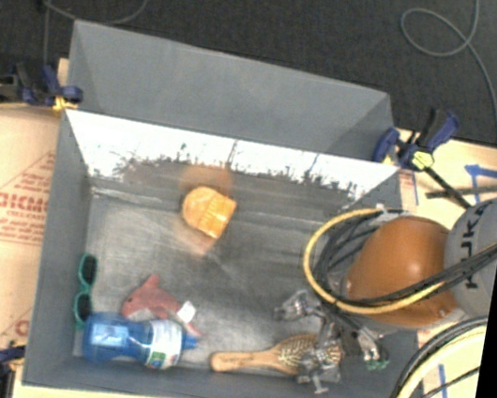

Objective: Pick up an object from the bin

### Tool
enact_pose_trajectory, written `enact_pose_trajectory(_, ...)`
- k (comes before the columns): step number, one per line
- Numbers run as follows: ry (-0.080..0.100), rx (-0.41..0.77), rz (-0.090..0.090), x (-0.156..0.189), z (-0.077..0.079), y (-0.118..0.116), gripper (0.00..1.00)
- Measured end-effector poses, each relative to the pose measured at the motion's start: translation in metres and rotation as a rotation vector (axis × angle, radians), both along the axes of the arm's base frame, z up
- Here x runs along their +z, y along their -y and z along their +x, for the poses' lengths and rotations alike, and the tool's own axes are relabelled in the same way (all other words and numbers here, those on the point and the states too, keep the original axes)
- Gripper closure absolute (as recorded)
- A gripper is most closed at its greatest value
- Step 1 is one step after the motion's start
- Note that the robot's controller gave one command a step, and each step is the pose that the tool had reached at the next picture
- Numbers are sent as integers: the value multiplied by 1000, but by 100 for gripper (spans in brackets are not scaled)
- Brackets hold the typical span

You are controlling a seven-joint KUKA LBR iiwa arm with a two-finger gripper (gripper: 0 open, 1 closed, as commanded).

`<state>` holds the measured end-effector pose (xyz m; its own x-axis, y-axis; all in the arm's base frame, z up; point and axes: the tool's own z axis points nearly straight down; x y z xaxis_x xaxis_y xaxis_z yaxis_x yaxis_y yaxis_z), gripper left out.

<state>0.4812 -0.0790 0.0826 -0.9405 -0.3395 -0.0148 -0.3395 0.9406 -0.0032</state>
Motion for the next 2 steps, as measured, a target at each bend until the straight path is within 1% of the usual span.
enact_pose_trajectory(1, -3, 0, 0, 0, -1, 0, 100)
enact_pose_trajectory(2, 0, 0, 0, 0, 0, 0, 0)
